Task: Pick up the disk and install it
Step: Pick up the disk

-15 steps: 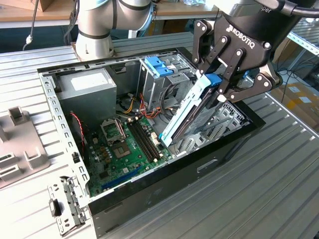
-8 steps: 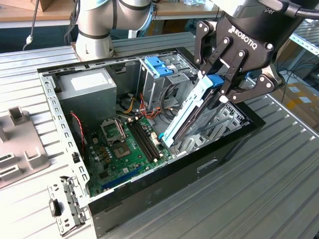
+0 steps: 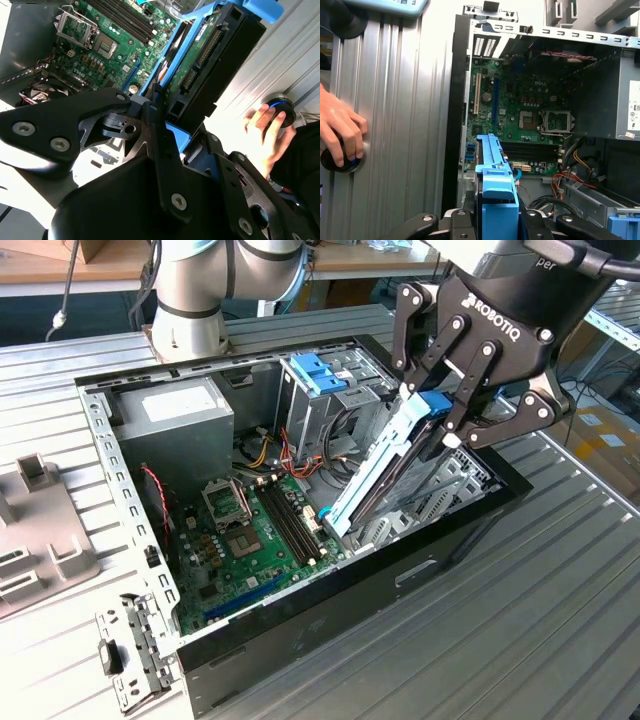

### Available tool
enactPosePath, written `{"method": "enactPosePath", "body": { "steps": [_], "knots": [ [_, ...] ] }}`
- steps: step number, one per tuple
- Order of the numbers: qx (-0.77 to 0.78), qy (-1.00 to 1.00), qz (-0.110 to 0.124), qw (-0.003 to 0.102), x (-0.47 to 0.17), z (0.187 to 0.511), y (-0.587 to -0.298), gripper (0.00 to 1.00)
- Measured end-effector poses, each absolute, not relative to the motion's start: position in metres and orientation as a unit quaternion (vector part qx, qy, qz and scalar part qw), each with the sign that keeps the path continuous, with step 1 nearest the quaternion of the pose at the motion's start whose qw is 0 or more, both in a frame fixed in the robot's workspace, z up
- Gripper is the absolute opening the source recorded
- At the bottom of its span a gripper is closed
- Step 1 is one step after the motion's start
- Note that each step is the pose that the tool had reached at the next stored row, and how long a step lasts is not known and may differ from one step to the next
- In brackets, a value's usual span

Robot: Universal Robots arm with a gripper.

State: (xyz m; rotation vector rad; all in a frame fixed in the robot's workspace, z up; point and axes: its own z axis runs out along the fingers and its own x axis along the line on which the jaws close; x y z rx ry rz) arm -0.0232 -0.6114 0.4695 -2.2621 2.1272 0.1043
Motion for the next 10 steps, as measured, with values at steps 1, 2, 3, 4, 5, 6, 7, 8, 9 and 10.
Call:
{"method": "enactPosePath", "body": {
  "steps": [1, 2, 3, 4, 5, 6, 7, 8, 9, 10],
  "knots": [
    [-0.728, 0.685, 0.034, 0.017, -0.0230, 0.4695, -0.6116, 0.37],
    [-0.728, 0.685, 0.034, 0.017, -0.0228, 0.4695, -0.6120, 0.37],
    [-0.728, 0.685, 0.034, 0.017, -0.0226, 0.4695, -0.6122, 0.37],
    [-0.728, 0.685, 0.034, 0.017, -0.0224, 0.4695, -0.6126, 0.37],
    [-0.728, 0.685, 0.034, 0.017, -0.0222, 0.4695, -0.6129, 0.37],
    [-0.728, 0.685, 0.034, 0.017, -0.0219, 0.4695, -0.6131, 0.37],
    [-0.728, 0.685, 0.034, 0.017, -0.0217, 0.4695, -0.6133, 0.37],
    [-0.728, 0.685, 0.034, 0.017, -0.0213, 0.4695, -0.6136, 0.37],
    [-0.728, 0.685, 0.034, 0.017, -0.0212, 0.4695, -0.6138, 0.37],
    [-0.728, 0.685, 0.034, 0.017, -0.0210, 0.4695, -0.6139, 0.37]
  ]
}}
